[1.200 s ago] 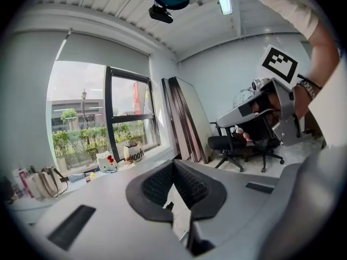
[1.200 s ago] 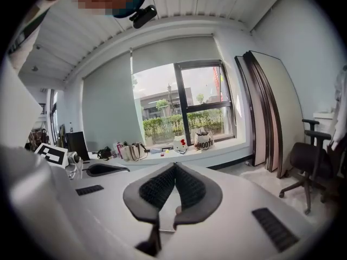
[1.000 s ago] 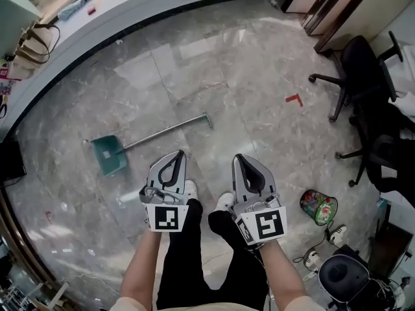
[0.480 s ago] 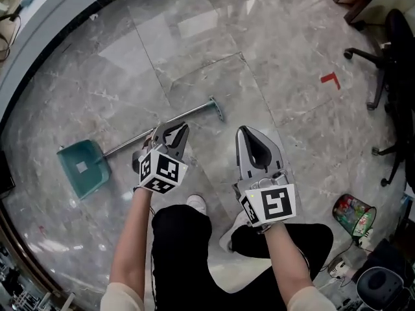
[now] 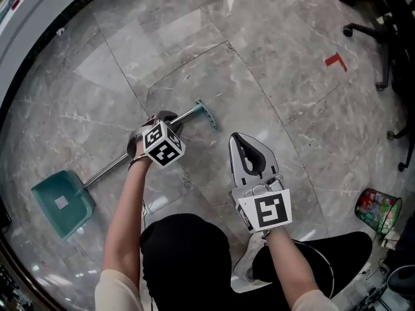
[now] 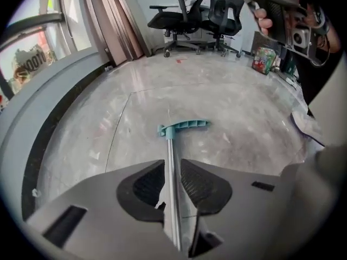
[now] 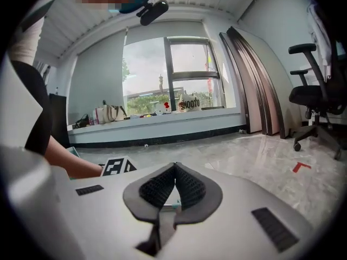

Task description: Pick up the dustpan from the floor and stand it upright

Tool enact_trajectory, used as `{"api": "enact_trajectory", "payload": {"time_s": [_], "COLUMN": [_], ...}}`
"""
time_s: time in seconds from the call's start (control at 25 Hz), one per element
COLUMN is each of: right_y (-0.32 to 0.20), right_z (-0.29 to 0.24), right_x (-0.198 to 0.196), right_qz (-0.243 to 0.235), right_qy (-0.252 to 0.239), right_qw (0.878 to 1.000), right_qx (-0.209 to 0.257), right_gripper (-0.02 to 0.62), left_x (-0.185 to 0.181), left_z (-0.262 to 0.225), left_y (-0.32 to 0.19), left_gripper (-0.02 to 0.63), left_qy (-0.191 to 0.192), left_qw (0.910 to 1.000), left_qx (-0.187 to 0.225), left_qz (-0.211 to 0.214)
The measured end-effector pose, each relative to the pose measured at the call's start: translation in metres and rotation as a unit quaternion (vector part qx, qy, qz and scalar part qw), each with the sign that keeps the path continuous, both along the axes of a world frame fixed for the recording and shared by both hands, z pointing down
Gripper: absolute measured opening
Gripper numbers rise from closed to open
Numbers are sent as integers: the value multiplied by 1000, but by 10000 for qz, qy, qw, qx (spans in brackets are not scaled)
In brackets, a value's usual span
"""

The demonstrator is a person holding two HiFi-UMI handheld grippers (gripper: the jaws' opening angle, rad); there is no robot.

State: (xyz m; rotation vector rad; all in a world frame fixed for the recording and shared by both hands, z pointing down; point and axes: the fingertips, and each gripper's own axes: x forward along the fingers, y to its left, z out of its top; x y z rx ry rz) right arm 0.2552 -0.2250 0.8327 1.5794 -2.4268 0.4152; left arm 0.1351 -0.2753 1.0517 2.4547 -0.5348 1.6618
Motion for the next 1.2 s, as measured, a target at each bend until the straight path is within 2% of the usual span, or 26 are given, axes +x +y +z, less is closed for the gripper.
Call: {"api": "enact_trajectory", "payload": {"time_s": [0.16,0.36,0.52,0.64,0.8,1.0,1.2], "right_y": [7,6,1,0,-3,-4,-6], "right_z": [8,8,2,2,6,9,6], "right_x": [10,10,0,-5,-9,-11,-15], "right_qz": [62,202,226,176,95,13,-343], "right_qy": [155,35,-162,-169,-176,-144,44], "right_qw": [9999,9998,9992,9994,9995,9997,9993], "right_qx": [-19,43,276,256,247,221,157], "right_gripper": [18,18,18,18,18,18,18], "left_x": [11,7,5,5,4,6,6], "left_z": [17,42,54,55,57,48,4], "left_y": [-9,-4,-5,-6,-7,-6,-4], "left_gripper": [94,94,94,94,92,87,84], "left_qy": [-107,-500,-632,-642,-645,-444,-3], "left_qw": [9994,9961,9948,9951,9943,9960,9981], "left_qx": [-286,-661,-726,-673,-824,-766,-615], "left_qz": [141,304,339,346,216,75,-35]}}
